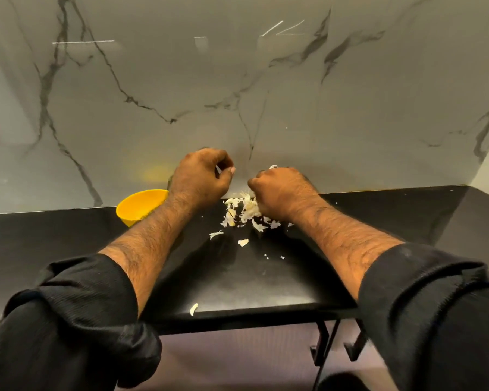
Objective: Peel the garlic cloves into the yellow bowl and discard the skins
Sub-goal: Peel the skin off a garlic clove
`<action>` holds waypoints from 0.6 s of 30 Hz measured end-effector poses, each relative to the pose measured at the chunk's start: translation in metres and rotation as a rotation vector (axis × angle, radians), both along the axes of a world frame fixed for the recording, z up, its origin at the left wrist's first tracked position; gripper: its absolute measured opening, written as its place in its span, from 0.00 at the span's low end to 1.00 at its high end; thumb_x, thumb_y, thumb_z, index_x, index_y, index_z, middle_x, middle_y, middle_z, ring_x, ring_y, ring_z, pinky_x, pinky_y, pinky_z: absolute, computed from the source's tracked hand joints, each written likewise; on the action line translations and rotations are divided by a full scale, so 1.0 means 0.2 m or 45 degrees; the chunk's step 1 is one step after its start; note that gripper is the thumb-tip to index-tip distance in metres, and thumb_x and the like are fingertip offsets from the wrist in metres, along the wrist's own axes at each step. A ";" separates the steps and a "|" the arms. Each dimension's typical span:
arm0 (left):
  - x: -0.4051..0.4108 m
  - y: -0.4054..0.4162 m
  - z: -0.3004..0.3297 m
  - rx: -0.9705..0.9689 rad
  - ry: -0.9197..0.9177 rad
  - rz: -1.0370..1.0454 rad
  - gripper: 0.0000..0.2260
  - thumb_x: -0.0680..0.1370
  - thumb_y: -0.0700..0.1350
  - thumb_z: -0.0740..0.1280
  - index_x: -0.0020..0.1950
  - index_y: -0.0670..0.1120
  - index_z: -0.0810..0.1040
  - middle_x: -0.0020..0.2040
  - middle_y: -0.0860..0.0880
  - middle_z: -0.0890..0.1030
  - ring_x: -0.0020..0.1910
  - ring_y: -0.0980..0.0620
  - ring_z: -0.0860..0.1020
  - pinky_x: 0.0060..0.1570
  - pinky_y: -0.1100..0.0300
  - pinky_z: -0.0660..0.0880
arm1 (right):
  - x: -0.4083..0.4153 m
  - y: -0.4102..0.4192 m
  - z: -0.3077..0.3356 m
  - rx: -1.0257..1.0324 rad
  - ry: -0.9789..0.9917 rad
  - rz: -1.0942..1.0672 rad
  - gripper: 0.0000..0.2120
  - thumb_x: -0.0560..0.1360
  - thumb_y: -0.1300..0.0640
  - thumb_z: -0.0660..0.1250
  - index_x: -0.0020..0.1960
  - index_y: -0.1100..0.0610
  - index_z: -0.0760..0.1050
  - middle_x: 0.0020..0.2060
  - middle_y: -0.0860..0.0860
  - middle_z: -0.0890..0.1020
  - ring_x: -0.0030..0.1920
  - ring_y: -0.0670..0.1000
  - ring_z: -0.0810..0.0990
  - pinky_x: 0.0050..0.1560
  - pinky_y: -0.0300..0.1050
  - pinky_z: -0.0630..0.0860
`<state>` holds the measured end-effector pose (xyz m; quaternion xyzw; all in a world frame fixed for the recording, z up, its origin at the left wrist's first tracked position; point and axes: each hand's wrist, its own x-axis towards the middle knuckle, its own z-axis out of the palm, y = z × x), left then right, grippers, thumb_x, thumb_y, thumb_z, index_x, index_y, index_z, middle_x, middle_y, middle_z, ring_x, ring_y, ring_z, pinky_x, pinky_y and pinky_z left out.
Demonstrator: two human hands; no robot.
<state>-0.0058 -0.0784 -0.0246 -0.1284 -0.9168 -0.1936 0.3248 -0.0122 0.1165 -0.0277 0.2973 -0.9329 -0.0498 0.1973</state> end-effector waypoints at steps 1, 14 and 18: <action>-0.02 0.00 -0.02 -0.010 -0.009 -0.014 0.06 0.81 0.52 0.71 0.55 0.51 0.84 0.48 0.55 0.82 0.44 0.56 0.80 0.46 0.56 0.81 | -0.03 0.03 0.00 -0.019 -0.005 -0.005 0.06 0.79 0.53 0.65 0.54 0.51 0.78 0.43 0.47 0.77 0.46 0.51 0.77 0.48 0.51 0.81; -0.15 0.00 -0.16 0.143 -0.203 -0.180 0.07 0.80 0.55 0.74 0.54 0.53 0.84 0.45 0.60 0.81 0.45 0.61 0.81 0.49 0.54 0.85 | -0.25 0.14 -0.10 -0.544 -0.341 0.010 0.04 0.78 0.50 0.73 0.52 0.47 0.84 0.43 0.38 0.79 0.46 0.41 0.80 0.49 0.43 0.80; -0.16 -0.01 -0.16 0.166 -0.311 -0.214 0.07 0.80 0.54 0.75 0.54 0.53 0.84 0.44 0.59 0.83 0.45 0.60 0.82 0.50 0.53 0.85 | -0.26 0.14 -0.08 -0.627 -0.370 0.007 0.03 0.78 0.52 0.73 0.52 0.48 0.84 0.43 0.38 0.80 0.46 0.39 0.80 0.50 0.41 0.79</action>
